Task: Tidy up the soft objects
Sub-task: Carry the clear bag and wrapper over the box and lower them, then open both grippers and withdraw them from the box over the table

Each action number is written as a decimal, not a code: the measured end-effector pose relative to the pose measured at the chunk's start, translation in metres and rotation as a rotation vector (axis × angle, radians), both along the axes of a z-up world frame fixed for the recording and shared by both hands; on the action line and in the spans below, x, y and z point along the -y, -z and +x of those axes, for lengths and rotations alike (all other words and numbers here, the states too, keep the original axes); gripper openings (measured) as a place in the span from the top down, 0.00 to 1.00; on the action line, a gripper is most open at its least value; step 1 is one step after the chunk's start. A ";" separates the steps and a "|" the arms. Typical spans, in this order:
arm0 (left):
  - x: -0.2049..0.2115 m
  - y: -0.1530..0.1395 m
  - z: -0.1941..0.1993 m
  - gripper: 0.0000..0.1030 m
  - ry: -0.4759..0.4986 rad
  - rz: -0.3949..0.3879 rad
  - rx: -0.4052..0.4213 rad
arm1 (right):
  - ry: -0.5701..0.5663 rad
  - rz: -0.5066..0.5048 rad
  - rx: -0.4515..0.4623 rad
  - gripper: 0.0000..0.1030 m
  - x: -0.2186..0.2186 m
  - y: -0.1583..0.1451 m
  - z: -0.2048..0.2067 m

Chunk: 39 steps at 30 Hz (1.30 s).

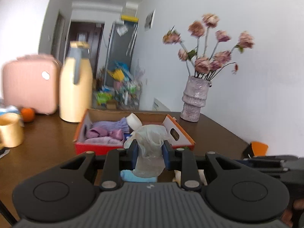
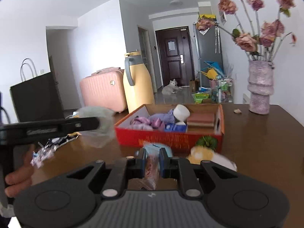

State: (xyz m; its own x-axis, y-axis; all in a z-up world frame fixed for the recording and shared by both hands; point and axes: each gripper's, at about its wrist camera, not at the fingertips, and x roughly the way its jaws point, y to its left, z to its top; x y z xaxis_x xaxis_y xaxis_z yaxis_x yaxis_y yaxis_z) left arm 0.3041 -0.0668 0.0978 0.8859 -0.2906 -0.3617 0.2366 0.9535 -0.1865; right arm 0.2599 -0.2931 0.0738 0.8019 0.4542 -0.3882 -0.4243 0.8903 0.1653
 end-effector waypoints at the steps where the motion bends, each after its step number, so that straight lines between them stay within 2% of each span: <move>1: 0.000 0.000 0.026 0.74 0.004 -0.017 -0.036 | -0.010 0.012 -0.010 0.86 -0.002 -0.002 0.017; 6: 0.002 0.016 0.143 0.74 -0.053 -0.025 -0.181 | -0.056 0.103 -0.138 0.86 -0.011 0.000 0.128; 9: -0.002 0.034 0.196 0.74 -0.066 -0.075 -0.282 | -0.031 0.113 -0.221 0.86 -0.020 0.009 0.190; 12: 0.003 0.055 0.222 0.74 -0.073 -0.062 -0.346 | 0.012 0.117 -0.315 0.86 -0.027 0.027 0.243; 15: 0.007 0.069 0.227 0.75 -0.065 -0.013 -0.340 | 0.011 0.104 -0.369 0.86 -0.036 0.046 0.270; 16: 0.003 0.072 0.227 0.71 -0.050 -0.015 -0.342 | 0.015 0.093 -0.389 0.84 -0.038 0.052 0.276; 17: -0.001 0.074 0.228 0.63 -0.038 -0.031 -0.355 | 0.016 0.079 -0.400 0.84 -0.041 0.058 0.280; 19: -0.006 0.074 0.226 0.56 -0.024 -0.049 -0.365 | 0.013 0.077 -0.417 0.82 -0.042 0.065 0.284; 22: -0.009 0.066 0.218 0.54 -0.009 -0.036 -0.342 | 0.007 0.098 -0.433 0.72 -0.042 0.072 0.288; 25: -0.012 0.050 0.205 0.51 -0.005 -0.030 -0.307 | 0.014 0.120 -0.425 0.69 -0.042 0.067 0.288; 30: -0.021 0.016 0.174 0.47 -0.016 -0.011 -0.230 | 0.024 0.108 -0.355 0.69 -0.032 0.035 0.267; 33: -0.025 -0.002 0.152 0.44 -0.029 0.004 -0.193 | 0.034 0.094 -0.309 0.65 -0.022 0.012 0.247; 39: -0.037 -0.032 0.095 0.40 -0.081 0.042 -0.108 | 0.064 0.025 -0.198 0.60 -0.002 -0.029 0.190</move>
State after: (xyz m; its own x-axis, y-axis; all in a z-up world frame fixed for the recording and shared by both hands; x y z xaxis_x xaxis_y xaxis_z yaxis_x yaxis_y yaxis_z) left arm 0.3990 -0.0301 0.1293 0.8609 -0.2021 -0.4669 0.1392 0.9763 -0.1659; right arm 0.4500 -0.2908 0.1028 0.7389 0.4159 -0.5301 -0.3238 0.9091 0.2620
